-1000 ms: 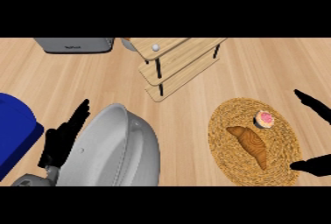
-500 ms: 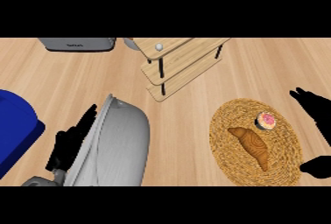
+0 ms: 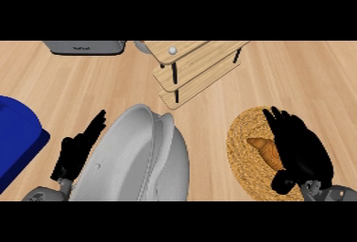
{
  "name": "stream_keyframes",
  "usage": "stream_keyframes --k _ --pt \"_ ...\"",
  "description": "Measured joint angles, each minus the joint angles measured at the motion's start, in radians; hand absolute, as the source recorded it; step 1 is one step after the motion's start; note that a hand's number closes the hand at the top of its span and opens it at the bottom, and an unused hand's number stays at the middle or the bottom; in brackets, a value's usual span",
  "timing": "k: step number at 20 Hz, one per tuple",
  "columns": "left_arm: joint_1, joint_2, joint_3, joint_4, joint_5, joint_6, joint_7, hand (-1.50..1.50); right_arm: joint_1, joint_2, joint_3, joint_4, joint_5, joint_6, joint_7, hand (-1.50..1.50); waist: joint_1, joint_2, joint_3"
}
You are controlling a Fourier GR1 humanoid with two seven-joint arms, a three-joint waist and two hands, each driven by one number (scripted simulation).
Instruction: Pick the croissant from the placemat and place it in the tiered shelf
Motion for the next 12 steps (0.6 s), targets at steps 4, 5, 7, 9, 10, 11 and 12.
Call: stream_keyframes --k 4,5,7,9,10,11,12 --pt "0.007 -0.020 0.014 0.009 -0.018 -0.006 -0.001 0.00 0.016 0.088 0.050 0.025 0.071 0.030 0.082 -1.50 -0.005 -0.001 0.001" --pt "0.013 -0.021 0.018 -0.008 -0.022 -0.008 0.010 0.00 0.017 0.103 0.050 0.032 0.083 0.038 0.085 -1.50 -0.005 -0.001 0.001" --pt "0.030 -0.027 0.027 -0.029 -0.034 -0.010 0.020 0.00 0.029 0.120 0.038 0.051 0.108 0.040 0.082 -1.50 -0.006 -0.001 0.001" --pt "0.026 -0.044 0.039 -0.015 -0.052 -0.012 0.013 0.00 0.040 0.148 0.042 0.070 0.148 0.036 0.083 -1.50 -0.007 -0.002 0.002" --pt "0.031 -0.049 0.041 -0.024 -0.060 -0.012 0.018 0.00 0.041 0.149 0.032 0.067 0.158 0.044 0.081 -1.50 -0.007 -0.001 0.002" --pt "0.026 -0.049 0.049 -0.011 -0.061 -0.026 0.009 0.00 0.042 0.157 0.036 0.072 0.181 0.045 0.084 -1.50 -0.008 -0.001 0.002" --pt "0.037 -0.052 0.049 -0.022 -0.065 -0.027 0.015 0.00 0.043 0.165 0.037 0.066 0.199 0.050 0.092 -1.50 -0.008 -0.001 0.002"
